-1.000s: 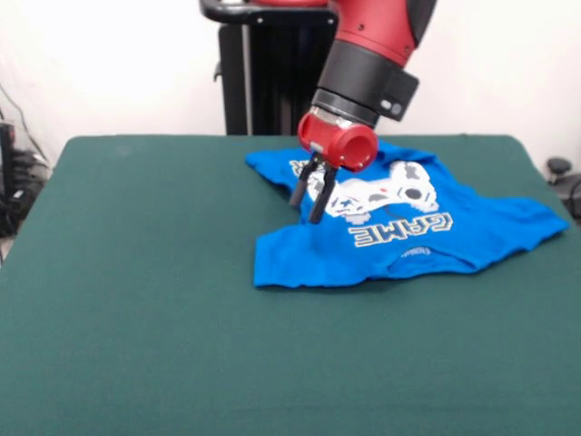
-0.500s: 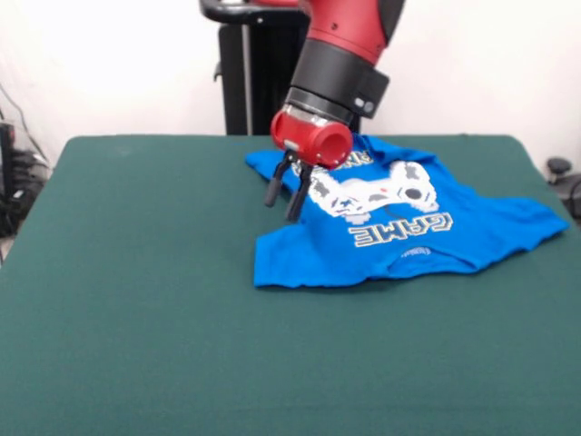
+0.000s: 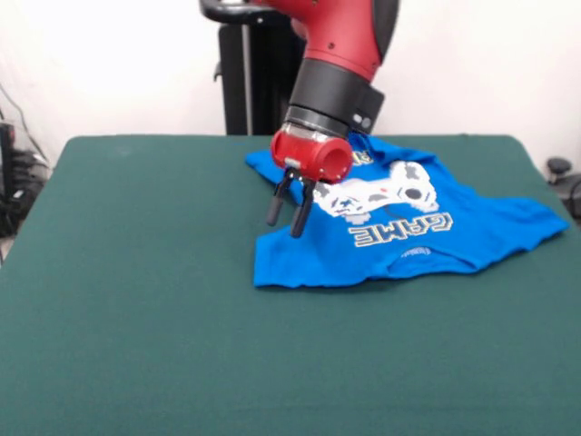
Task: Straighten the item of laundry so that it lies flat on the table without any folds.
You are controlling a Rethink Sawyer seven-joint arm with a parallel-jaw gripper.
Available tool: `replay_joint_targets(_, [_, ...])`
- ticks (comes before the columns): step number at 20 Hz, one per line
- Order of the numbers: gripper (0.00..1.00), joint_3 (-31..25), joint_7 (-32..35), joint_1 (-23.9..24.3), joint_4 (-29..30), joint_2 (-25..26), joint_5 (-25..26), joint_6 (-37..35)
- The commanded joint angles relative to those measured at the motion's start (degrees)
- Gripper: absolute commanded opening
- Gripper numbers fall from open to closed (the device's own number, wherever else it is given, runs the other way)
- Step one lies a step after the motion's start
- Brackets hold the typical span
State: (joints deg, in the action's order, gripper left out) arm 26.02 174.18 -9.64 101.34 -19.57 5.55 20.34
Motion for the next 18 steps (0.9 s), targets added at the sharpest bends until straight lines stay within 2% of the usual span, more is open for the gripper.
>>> replay_joint_targets(1, [1.0,-9.5,2.5,1.6,-4.5,4.8,2.1,9.3])
replay_joint_targets(5, [1.0,-8.4,1.4,1.3,-4.1,3.7,1.7,7.9])
replay_joint_targets(9, [1.0,-6.9,0.2,0.2,-5.1,5.5,-0.1,8.0])
replay_joint_targets(14, [1.0,-6.3,-1.2,-1.1,-6.9,9.6,-2.9,-0.1])
replay_joint_targets(18, [1.0,-8.7,-0.9,0.5,-7.6,11.1,-1.8,-3.9])
